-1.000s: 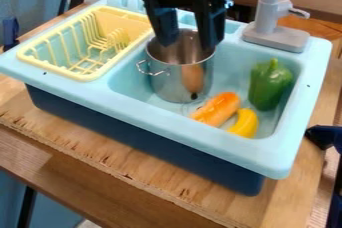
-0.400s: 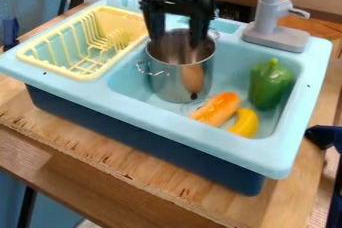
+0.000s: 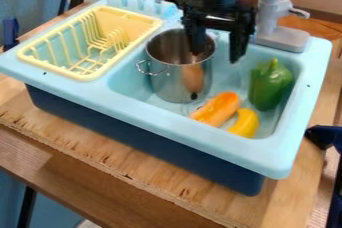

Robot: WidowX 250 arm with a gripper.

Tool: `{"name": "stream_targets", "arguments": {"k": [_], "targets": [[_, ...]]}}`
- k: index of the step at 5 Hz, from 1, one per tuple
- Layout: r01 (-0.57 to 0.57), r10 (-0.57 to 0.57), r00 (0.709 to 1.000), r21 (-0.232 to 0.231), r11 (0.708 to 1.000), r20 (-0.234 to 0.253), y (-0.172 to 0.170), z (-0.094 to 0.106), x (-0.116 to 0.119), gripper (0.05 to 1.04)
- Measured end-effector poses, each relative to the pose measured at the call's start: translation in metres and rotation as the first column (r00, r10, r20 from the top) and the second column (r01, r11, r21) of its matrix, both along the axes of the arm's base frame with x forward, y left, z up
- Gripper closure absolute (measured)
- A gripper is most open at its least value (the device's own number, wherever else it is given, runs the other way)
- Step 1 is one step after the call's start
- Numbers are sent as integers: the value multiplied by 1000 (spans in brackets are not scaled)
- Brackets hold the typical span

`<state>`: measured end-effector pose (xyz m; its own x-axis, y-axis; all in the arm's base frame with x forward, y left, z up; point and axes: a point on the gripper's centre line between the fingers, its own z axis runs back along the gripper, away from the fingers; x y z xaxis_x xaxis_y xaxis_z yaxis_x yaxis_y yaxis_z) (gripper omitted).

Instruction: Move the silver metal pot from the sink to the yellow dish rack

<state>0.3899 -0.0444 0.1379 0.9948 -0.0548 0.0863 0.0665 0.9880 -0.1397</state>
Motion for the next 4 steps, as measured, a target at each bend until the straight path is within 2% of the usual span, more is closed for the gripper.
{"name": "stream_targets", "arguments": {"k": [1,2,3,4], "targets": [[-32,33,999,-51,998,26,-8,1,-2,129],[-40,40,999,13,999,7,-5,0,-6,409],[-81,82,996,48,996,-21,8,-11,-12,713],[-109,113,992,74,991,-54,19,-13,-11,939]]}}
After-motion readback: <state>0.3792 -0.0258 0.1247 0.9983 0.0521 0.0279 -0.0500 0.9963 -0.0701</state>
